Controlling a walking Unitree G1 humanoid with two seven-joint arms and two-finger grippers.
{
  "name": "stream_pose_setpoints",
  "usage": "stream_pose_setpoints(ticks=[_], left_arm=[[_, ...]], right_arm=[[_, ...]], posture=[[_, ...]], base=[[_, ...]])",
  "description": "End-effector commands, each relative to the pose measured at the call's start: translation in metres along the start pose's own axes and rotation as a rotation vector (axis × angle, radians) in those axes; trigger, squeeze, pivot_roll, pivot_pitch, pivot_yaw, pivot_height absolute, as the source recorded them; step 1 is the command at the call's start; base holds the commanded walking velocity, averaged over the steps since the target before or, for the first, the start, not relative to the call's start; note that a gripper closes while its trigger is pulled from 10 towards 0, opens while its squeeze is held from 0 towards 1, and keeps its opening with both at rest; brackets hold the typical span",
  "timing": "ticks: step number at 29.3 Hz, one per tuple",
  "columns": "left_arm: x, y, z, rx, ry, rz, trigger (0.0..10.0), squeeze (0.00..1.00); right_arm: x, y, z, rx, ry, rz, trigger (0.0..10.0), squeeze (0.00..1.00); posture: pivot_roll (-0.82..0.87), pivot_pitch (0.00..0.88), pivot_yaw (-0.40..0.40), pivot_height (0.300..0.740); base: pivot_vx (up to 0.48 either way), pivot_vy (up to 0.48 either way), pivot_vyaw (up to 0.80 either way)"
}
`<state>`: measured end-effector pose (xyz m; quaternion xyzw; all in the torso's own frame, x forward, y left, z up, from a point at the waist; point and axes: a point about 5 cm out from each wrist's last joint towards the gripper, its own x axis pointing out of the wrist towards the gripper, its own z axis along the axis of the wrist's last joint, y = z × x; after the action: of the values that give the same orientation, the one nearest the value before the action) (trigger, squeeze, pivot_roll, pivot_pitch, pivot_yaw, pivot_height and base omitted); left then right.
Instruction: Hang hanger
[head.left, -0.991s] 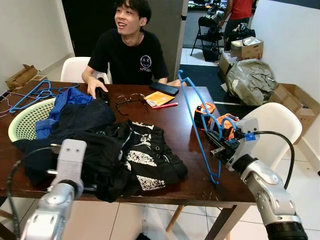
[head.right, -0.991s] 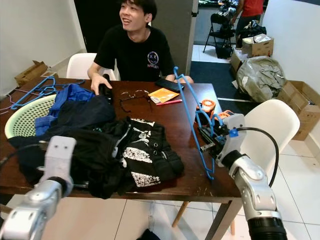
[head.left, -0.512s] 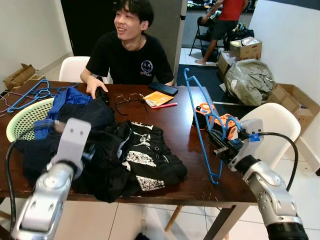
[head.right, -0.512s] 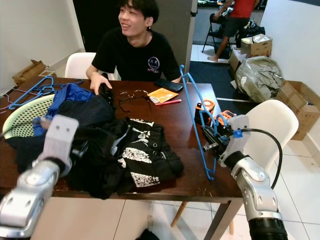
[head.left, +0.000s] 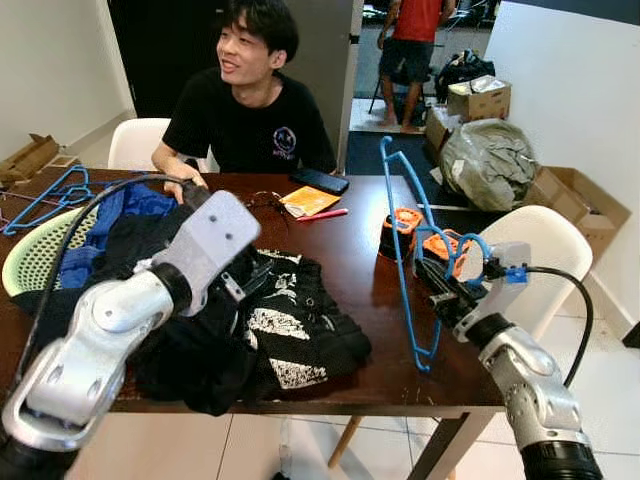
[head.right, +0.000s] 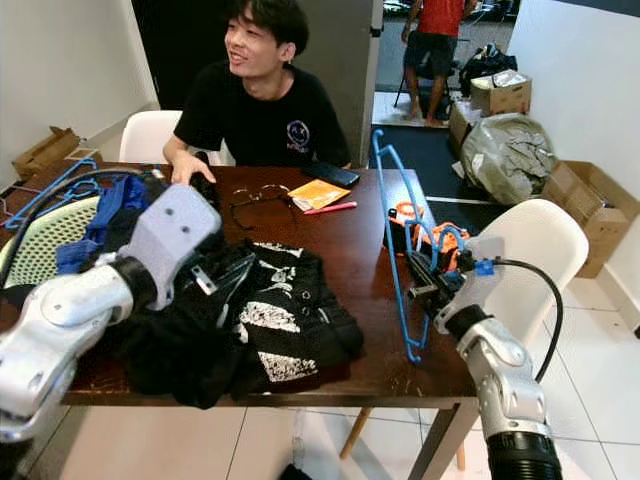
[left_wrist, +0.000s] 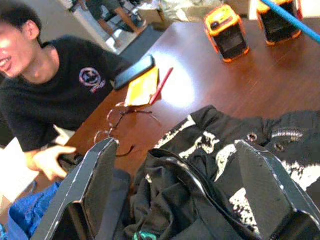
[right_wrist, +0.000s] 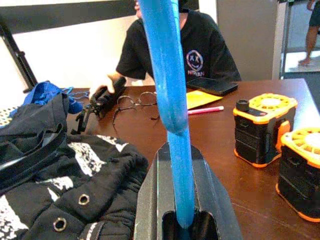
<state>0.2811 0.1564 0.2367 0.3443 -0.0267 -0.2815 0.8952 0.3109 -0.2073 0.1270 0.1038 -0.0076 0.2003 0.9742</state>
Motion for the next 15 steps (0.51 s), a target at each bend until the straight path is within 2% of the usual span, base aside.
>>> stream_pose_setpoints(ticks=[1, 2, 4, 5, 6, 7, 9, 11, 15], left_arm=[[0.002, -0.001, -0.005, 0.032, 0.027, -0.036, 10.0, 0.0], [0.003, 0.001, -0.017, 0.07, 0.099, -0.076, 10.0, 0.0], [0.003, 0.001, -0.017, 0.07, 0.099, -0.076, 10.0, 0.0], [0.001, -0.005, -0.026, 0.096, 0.158, -0.153, 10.0, 0.0], [0.001, -0.005, -0.026, 0.096, 0.158, -0.153, 10.0, 0.0], [-0.002, -0.011, -0.035, 0.109, 0.218, -0.214, 10.0, 0.0], [-0.002, -0.011, -0.035, 0.109, 0.218, -0.214, 10.0, 0.0], [-0.005, -0.018, -0.048, 0.12, 0.296, -0.27, 10.0, 0.0], [-0.006, -0.017, -0.051, 0.11, 0.315, -0.266, 10.0, 0.0]], right_arm=[[-0.013, -0.001, -0.042, 0.088, 0.179, -0.035, 10.0, 0.0], [-0.012, -0.002, -0.043, 0.098, 0.18, -0.036, 10.0, 0.0], [-0.012, -0.002, -0.043, 0.098, 0.18, -0.036, 10.0, 0.0], [-0.012, -0.002, -0.044, 0.111, 0.176, -0.04, 10.0, 0.0], [-0.012, -0.002, -0.044, 0.111, 0.176, -0.04, 10.0, 0.0], [-0.012, -0.003, -0.044, 0.119, 0.173, -0.045, 10.0, 0.0], [-0.012, -0.003, -0.044, 0.119, 0.173, -0.045, 10.0, 0.0], [-0.012, -0.003, -0.045, 0.127, 0.17, -0.047, 10.0, 0.0], [-0.012, -0.003, -0.045, 0.13, 0.17, -0.046, 10.0, 0.0]], posture=[[0.0, 0.003, 0.002, 0.74], [-0.01, 0.0, 0.009, 0.74], [-0.01, 0.0, 0.009, 0.74], [-0.01, 0.0, 0.014, 0.74], [-0.01, 0.0, 0.014, 0.74], [-0.01, 0.0, 0.014, 0.74], [-0.01, 0.0, 0.014, 0.74], [-0.01, 0.0, 0.015, 0.74], [-0.01, 0.0, 0.015, 0.74]], base=[[0.0, 0.0, 0.0], [0.0, 0.0, 0.0], [0.0, 0.0, 0.0], [0.0, 0.0, 0.0], [0.0, 0.0, 0.0], [0.0, 0.0, 0.0], [0.0, 0.0, 0.0], [0.0, 0.0, 0.0], [0.0, 0.0, 0.0]])
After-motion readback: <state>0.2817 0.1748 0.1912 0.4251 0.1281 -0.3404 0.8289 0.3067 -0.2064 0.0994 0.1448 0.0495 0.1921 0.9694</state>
